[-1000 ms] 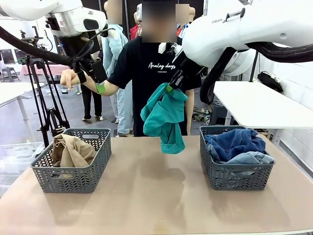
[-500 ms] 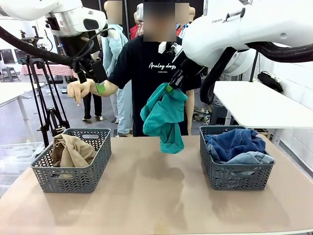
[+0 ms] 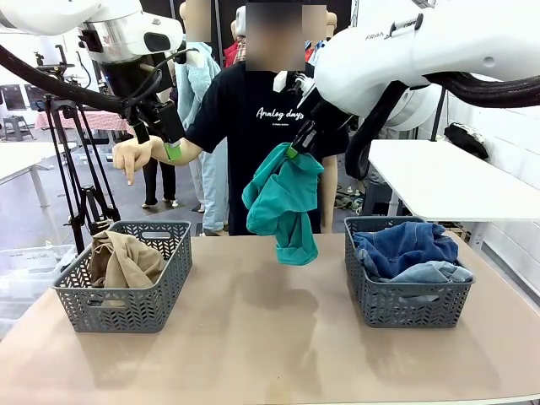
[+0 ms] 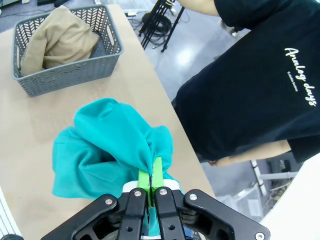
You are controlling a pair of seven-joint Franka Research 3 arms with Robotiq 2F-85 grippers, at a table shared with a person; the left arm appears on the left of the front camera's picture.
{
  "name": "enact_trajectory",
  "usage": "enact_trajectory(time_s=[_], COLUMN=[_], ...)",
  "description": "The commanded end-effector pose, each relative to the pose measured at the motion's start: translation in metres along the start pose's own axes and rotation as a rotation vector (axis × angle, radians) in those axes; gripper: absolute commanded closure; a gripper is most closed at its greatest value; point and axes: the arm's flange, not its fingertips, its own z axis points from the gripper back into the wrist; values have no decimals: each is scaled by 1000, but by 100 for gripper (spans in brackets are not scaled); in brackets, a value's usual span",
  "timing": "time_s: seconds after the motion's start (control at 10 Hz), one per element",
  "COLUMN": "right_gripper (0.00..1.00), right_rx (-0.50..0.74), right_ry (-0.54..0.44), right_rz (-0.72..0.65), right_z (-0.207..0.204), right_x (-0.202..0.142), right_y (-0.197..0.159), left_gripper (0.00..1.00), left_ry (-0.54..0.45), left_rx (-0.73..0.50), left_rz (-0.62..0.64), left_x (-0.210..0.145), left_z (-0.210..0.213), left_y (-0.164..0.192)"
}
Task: Sort the tops and bottoms.
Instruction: Sort the clothes according to human instructions.
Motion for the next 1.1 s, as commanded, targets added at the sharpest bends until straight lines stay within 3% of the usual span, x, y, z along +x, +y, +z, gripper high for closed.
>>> enact_trajectory(time_s=[0.0,0.3,0.6,1.0], right_gripper=[100,100,100,100], right_rx=[-8,-8,-8,-8], right_ry=[5,5,5,5], right_rz=[-11,-11,-11,-11], right_z=[2,2,2,2], right_x=[2,2,2,2], right_y=[0,0,0,0], left_gripper=[0,0,0,0], left_ry=[-27,-43,-52,-148], left_rx=[39,75,101,130], left_rz=[32,111,78,168], left_x=[-22,-79,-123,-155], left_z=[18,36,54,79], left_y=[18,78,111,119])
